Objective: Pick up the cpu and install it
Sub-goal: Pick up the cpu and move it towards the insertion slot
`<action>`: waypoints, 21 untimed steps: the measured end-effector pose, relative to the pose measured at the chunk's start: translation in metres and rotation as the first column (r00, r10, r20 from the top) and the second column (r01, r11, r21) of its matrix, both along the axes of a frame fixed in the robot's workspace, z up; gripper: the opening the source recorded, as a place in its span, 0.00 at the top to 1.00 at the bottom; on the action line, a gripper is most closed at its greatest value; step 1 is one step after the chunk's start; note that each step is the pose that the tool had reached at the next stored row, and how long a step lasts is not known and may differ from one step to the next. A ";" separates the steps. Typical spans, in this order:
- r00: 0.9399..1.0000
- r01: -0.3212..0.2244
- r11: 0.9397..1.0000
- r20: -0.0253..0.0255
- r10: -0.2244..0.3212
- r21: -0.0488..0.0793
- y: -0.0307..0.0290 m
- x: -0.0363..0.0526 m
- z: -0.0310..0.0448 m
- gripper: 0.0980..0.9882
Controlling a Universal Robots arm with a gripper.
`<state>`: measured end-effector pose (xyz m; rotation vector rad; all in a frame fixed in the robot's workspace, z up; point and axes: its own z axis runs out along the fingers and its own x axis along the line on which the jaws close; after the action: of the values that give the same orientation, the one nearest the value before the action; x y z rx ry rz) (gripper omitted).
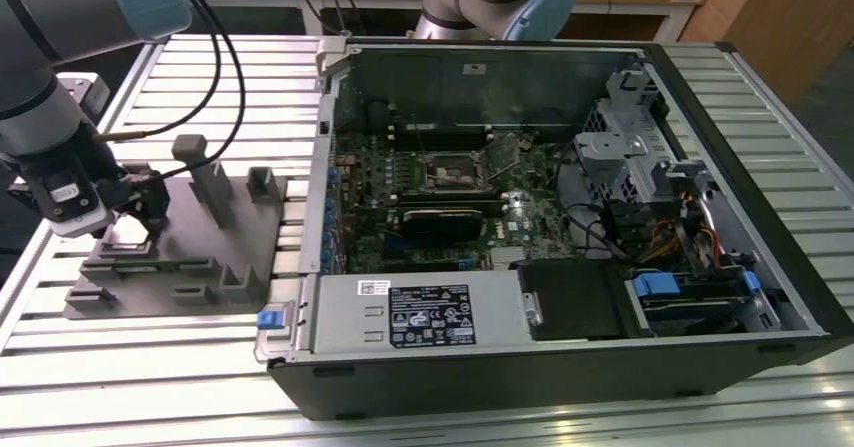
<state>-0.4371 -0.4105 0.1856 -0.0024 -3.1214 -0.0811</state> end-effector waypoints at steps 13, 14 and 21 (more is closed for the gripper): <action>1.000 0.000 1.000 0.000 0.000 0.000 0.0000 -0.0019 -0.0009 0.33; 1.000 0.000 1.000 0.000 0.000 0.000 0.0002 -0.0016 -0.0011 0.33; 1.000 0.000 1.000 0.002 0.000 0.000 0.0018 -0.0010 0.0006 0.42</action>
<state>-0.4381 -0.4086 0.1862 -0.0023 -3.1237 -0.0812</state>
